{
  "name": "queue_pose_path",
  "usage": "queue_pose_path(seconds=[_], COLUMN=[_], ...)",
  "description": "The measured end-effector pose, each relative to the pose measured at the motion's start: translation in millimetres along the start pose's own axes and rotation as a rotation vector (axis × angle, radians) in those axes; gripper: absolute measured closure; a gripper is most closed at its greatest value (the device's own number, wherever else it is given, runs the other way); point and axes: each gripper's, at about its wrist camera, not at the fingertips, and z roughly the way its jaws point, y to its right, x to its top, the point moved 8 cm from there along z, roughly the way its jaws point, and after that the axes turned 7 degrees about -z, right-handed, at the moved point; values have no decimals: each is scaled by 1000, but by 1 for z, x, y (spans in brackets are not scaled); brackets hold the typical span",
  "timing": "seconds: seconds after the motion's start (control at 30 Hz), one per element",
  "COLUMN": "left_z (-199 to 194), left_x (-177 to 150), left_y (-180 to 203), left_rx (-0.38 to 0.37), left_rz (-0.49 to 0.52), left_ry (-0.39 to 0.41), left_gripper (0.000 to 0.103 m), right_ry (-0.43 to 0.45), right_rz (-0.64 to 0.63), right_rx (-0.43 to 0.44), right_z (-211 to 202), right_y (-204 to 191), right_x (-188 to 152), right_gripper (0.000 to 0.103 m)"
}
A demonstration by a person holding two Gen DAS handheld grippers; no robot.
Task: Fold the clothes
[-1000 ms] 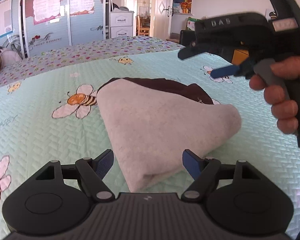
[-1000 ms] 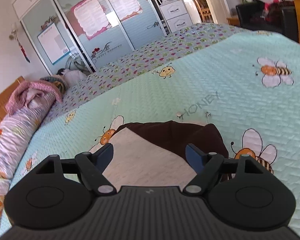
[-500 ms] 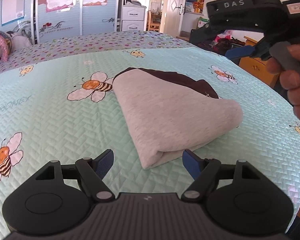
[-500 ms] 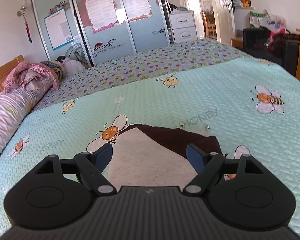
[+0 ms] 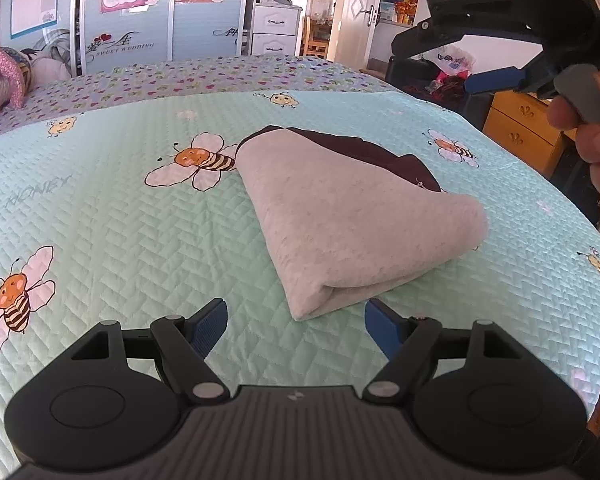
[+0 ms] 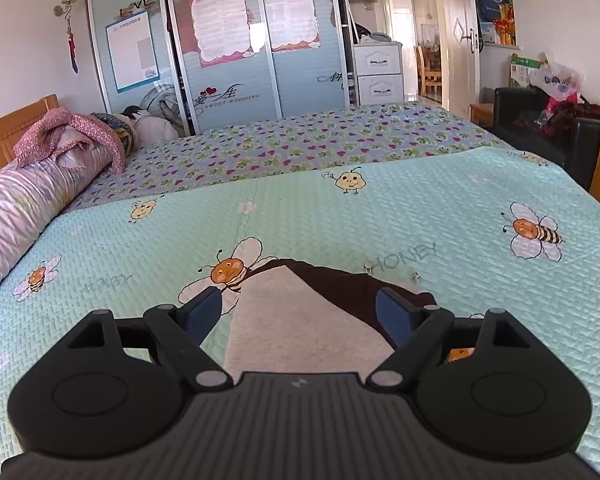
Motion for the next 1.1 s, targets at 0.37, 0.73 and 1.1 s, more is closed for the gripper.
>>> queue_pose_path(seconds=[0.37,0.73,1.1], left_z=[-2,-2,-2], left_x=[-2,-7,-3], left_y=[0,-1,-4], left_rx=[-1,2,-22], left_rz=[-4,-11,-52], left_ry=[-5,-18,-30], left_gripper=[24,24,24], right_ry=[12,35,8], right_rz=[-49,-117,16], right_rx=[-32,-77,29], right_z=[-6,-15,-12], right_y=[-3,-10,6], right_x=[5,12,-1], right_gripper=[18,18,18])
